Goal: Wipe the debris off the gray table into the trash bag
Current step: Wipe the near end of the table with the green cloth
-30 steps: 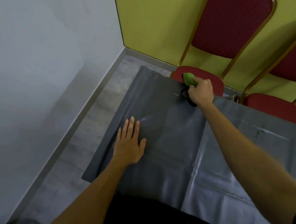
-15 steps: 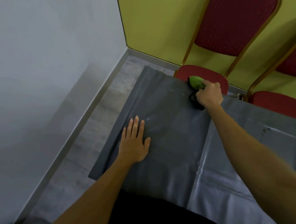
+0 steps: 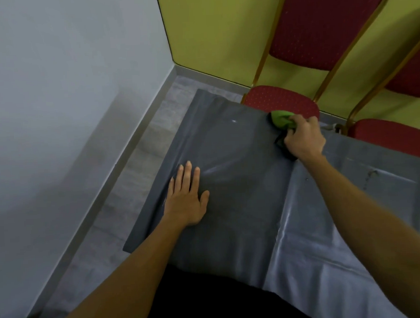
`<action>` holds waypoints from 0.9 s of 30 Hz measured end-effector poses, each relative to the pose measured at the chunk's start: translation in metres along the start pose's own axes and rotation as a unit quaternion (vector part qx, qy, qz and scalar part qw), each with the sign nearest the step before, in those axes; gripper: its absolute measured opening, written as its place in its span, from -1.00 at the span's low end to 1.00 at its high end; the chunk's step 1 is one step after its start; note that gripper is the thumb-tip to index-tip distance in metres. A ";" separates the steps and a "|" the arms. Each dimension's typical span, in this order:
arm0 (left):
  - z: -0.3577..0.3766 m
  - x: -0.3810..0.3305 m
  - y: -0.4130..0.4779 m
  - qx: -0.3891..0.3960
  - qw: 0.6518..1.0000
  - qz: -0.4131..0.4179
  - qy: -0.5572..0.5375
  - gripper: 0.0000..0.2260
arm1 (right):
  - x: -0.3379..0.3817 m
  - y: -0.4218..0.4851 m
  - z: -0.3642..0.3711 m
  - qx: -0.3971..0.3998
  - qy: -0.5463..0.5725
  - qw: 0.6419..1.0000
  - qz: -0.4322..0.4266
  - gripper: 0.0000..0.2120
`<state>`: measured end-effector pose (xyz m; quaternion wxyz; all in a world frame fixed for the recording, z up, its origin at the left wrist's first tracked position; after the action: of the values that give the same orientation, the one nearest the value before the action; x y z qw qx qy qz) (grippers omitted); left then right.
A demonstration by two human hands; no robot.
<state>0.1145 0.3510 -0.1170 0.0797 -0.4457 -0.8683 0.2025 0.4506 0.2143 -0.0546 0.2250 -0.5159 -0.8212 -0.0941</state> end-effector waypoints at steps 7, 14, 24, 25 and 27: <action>0.002 -0.003 0.003 0.009 1.000 -0.001 0.001 -0.34 | 0.051 -0.069 0.020 0.038 0.027 0.995 -0.087 -0.68; 0.002 -0.001 0.003 0.028 1.000 0.005 0.002 -0.36 | -0.014 -0.042 -0.008 -0.023 -0.001 1.000 -0.017 -0.65; 0.003 -0.003 0.001 0.034 0.999 0.001 0.001 -0.37 | 0.004 -0.084 0.011 -0.018 0.079 0.997 0.000 -0.67; 0.003 -0.003 0.001 0.033 0.999 0.000 0.003 -0.37 | 0.020 -0.104 0.022 0.002 0.072 0.996 -0.049 -0.67; 0.004 -0.002 0.002 0.035 0.999 -0.001 0.005 -0.36 | 0.030 -0.125 0.029 0.013 0.053 0.993 -0.109 -0.66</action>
<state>0.1161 0.3488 -0.1217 0.1000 -0.4427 -0.8608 0.2304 0.3208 0.1933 -0.0565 0.2631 -0.4142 -0.8609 -0.1340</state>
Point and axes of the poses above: each hand's wrist, its own y-axis towards the middle knuckle, its own z-axis out of the palm, x = y × z, the point moved 10 cm from there along y, towards the middle knuckle, and after that the axes turned 9 degrees about y, right-handed, at the moved point
